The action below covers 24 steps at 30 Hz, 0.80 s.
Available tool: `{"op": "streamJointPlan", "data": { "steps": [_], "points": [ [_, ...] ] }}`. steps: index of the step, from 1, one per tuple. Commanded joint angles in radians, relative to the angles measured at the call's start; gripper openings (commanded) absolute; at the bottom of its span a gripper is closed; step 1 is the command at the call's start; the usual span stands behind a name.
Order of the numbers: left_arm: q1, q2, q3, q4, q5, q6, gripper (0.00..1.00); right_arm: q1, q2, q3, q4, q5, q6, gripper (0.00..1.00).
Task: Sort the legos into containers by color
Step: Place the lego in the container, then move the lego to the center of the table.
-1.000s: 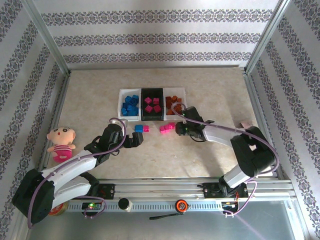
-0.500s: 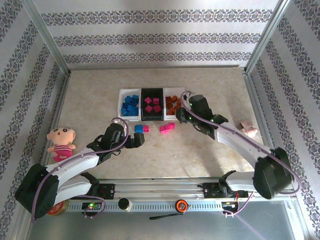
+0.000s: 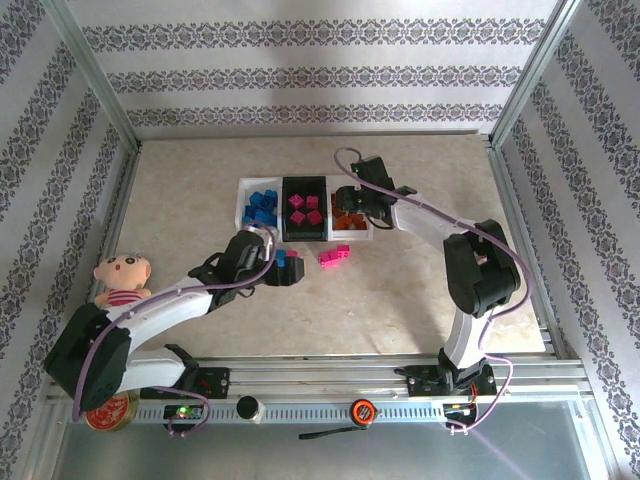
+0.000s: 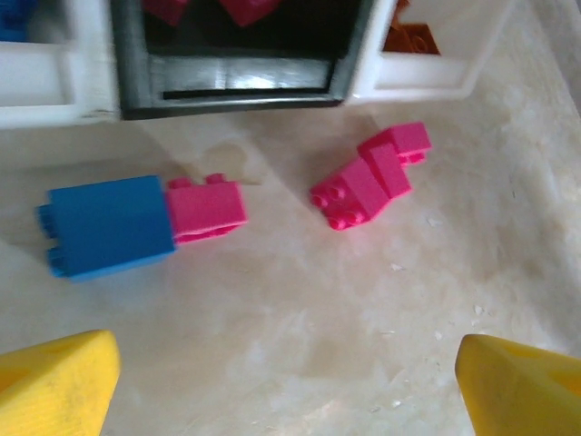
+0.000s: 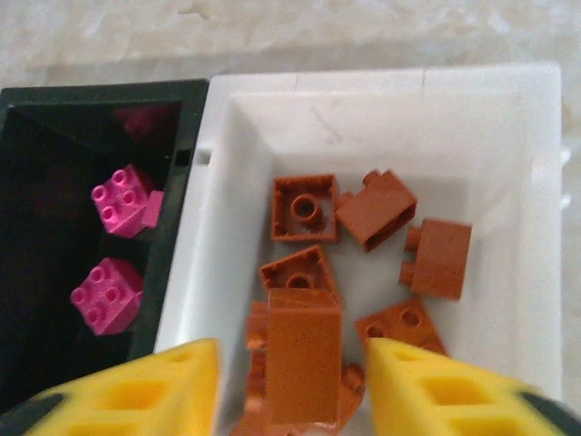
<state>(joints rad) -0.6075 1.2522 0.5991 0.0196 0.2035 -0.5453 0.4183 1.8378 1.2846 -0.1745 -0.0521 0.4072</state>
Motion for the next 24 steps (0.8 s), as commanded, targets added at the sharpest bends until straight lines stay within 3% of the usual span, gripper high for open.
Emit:
{"op": "streamJointPlan", "data": {
  "steps": [1, 11, 24],
  "points": [
    [-0.067, 0.052, 0.082, -0.079, -0.031, 0.099, 0.94, -0.018, 0.002, 0.028, -0.020, -0.017, 0.017, 0.60],
    [-0.179, 0.326, 0.290, -0.121, -0.084, 0.222, 0.80, -0.019, -0.233, -0.239, 0.071, -0.028, 0.038, 0.64],
    [-0.168, 0.568, 0.438, -0.105, -0.149, 0.350, 0.81, -0.037, -0.416, -0.420, 0.105, -0.041, 0.058, 0.64]
  ]
}}
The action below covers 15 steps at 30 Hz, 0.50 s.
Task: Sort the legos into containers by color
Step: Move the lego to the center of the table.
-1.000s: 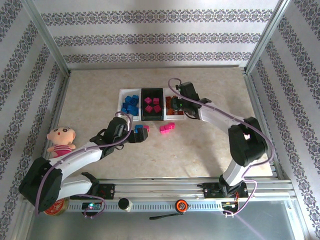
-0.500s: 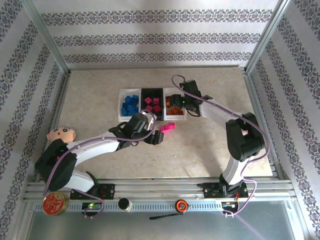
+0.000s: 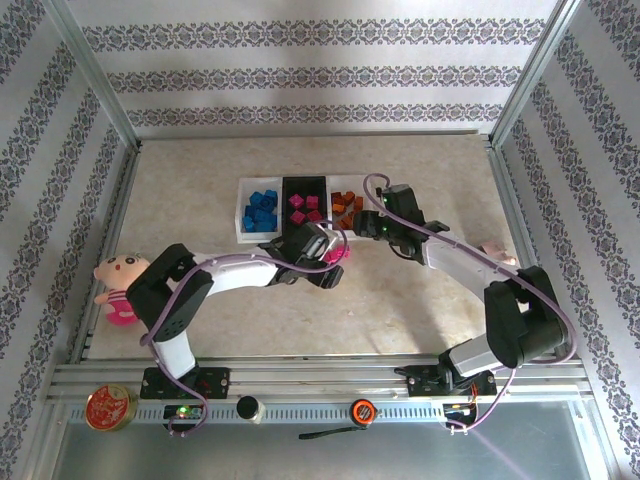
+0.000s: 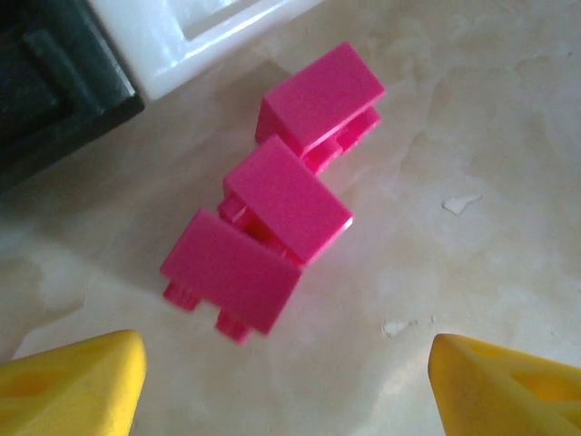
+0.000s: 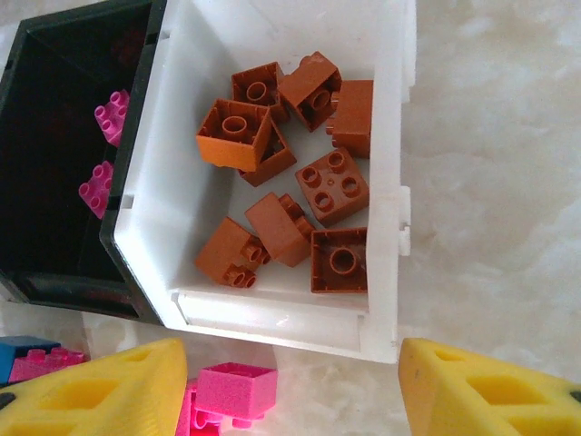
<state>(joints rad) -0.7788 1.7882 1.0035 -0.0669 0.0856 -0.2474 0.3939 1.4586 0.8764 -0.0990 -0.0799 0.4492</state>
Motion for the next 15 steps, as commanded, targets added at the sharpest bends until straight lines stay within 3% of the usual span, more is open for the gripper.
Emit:
{"op": "streamJointPlan", "data": {
  "steps": [1, 8, 15],
  "points": [
    [0.006, 0.042, 0.036, -0.011, -0.032, 0.057, 0.81, -0.015, -0.042, -0.013, 0.029, -0.015, 0.014, 0.64],
    [0.012, 0.099, 0.029, 0.086, -0.011, 0.113, 0.80, -0.022, -0.061, -0.016, 0.028, -0.029, 0.014, 0.64],
    [0.006, 0.070, -0.035, 0.203, 0.176, 0.079, 0.68, -0.032, -0.061, -0.028, 0.033, -0.031, 0.014, 0.64]
  ]
}}
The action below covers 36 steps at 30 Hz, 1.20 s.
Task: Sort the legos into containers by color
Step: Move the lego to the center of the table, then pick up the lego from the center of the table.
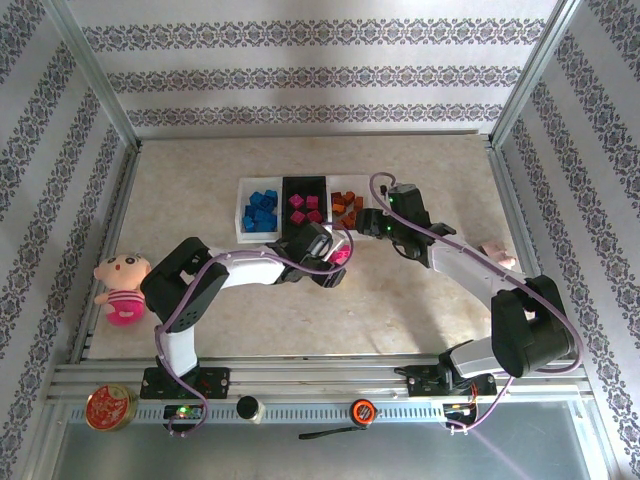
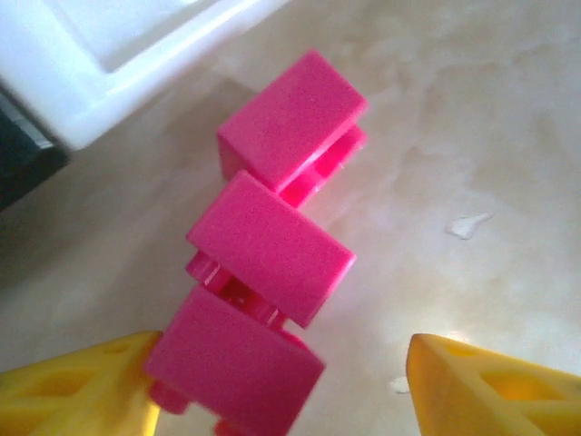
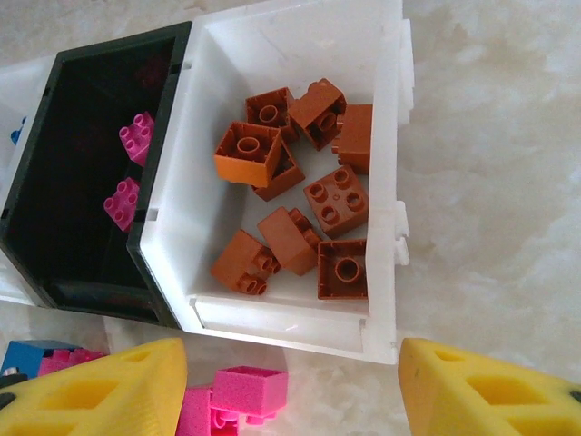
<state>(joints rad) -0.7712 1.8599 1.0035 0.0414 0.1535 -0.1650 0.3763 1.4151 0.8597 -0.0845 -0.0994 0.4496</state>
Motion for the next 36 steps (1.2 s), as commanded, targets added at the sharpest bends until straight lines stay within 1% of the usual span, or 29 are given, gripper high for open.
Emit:
{"op": "streamJointPlan", "data": {
  "steps": [1, 3, 5, 7, 10, 12, 15, 19, 23, 25, 28, 30, 36],
  "points": [
    [-0.006, -0.015, -0.050, 0.112, 0.131, -0.017, 0.67, -0.018, -0.016, -0.014, 0.020, -0.012, 0.015, 0.64],
    [-0.020, -0.052, -0.077, 0.121, 0.152, -0.041, 0.66, -0.022, -0.015, -0.017, 0.024, -0.017, 0.017, 0.64],
    [-0.034, -0.093, -0.107, 0.125, 0.183, -0.065, 0.61, -0.023, -0.014, -0.020, 0.026, -0.017, 0.018, 0.64],
    [-0.044, -0.128, -0.133, 0.131, 0.204, -0.093, 0.61, -0.023, -0.012, -0.021, 0.028, -0.019, 0.019, 0.64],
    [-0.049, -0.139, -0.136, 0.083, 0.122, -0.097, 0.75, -0.025, -0.004, -0.021, 0.038, -0.025, 0.025, 0.64],
    [-0.050, -0.123, -0.123, 0.043, 0.045, -0.087, 0.80, -0.025, 0.001, -0.023, 0.045, -0.035, 0.031, 0.64],
    [-0.050, -0.098, -0.104, 0.030, -0.011, -0.072, 0.86, -0.023, 0.003, -0.025, 0.046, -0.040, 0.033, 0.64],
    [-0.053, -0.061, -0.072, 0.051, -0.069, -0.056, 0.86, -0.025, -0.010, -0.036, 0.045, -0.031, 0.030, 0.64],
    [-0.065, -0.025, -0.031, 0.092, -0.042, -0.049, 0.84, -0.025, -0.019, -0.035, 0.037, -0.029, 0.029, 0.64],
    [-0.079, -0.010, -0.012, 0.088, -0.044, -0.040, 0.82, -0.026, -0.021, -0.035, 0.037, -0.028, 0.026, 0.64],
    [-0.088, 0.027, 0.012, 0.068, -0.052, -0.041, 0.71, -0.027, -0.021, -0.039, 0.036, -0.027, 0.027, 0.64],
    [-0.092, 0.042, 0.010, 0.066, -0.062, -0.045, 0.66, -0.028, -0.019, -0.042, 0.038, -0.028, 0.028, 0.64],
    [-0.102, 0.015, -0.033, 0.090, -0.052, -0.058, 0.47, -0.029, -0.015, -0.046, 0.041, -0.024, 0.028, 0.64]
  ]
}}
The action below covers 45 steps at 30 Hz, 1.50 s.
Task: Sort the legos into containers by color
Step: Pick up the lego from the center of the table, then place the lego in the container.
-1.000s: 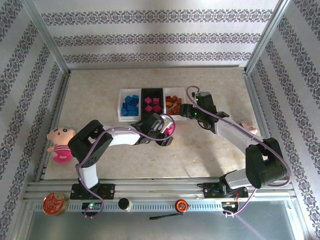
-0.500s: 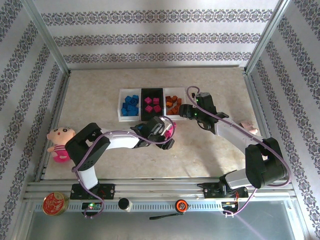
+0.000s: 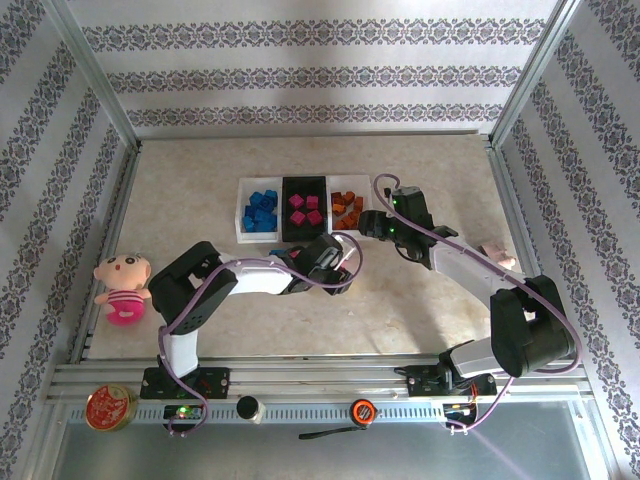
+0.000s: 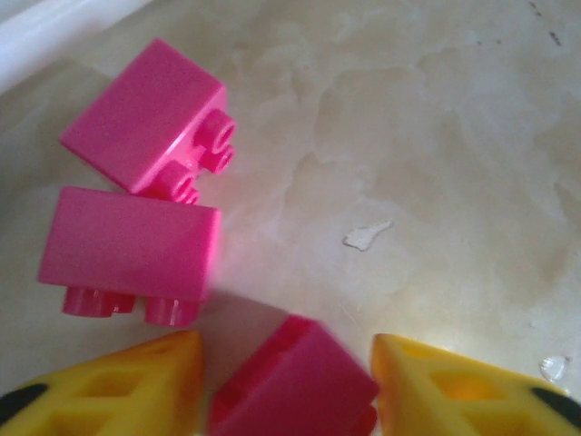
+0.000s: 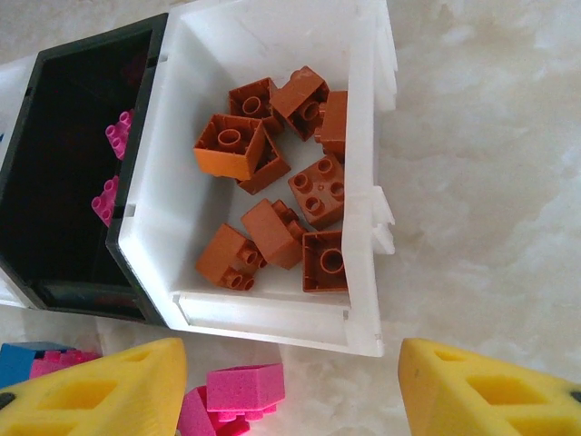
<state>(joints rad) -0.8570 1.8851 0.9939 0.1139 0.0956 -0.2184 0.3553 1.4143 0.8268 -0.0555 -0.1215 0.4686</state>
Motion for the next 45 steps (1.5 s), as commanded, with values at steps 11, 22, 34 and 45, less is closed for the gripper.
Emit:
{"op": "streamJointPlan", "data": {
  "steps": [11, 22, 34, 45],
  "points": [
    [-0.012, -0.247, -0.119, 0.046, 0.047, -0.082, 0.32, -0.014, -0.039, -0.028, 0.013, 0.000, 0.015, 0.64],
    [0.291, -0.255, 0.089, -0.100, 0.081, -0.144, 0.28, -0.006, -0.106, -0.083, 0.017, -0.017, 0.026, 0.64],
    [0.375, 0.059, 0.432, -0.279, -0.001, -0.134, 0.46, 0.128, -0.246, -0.224, 0.000, 0.015, 0.042, 0.65],
    [0.381, -0.150, 0.279, -0.124, 0.072, -0.252, 0.86, 0.389, -0.108, -0.271, 0.195, 0.244, 0.209, 0.70]
  ]
}}
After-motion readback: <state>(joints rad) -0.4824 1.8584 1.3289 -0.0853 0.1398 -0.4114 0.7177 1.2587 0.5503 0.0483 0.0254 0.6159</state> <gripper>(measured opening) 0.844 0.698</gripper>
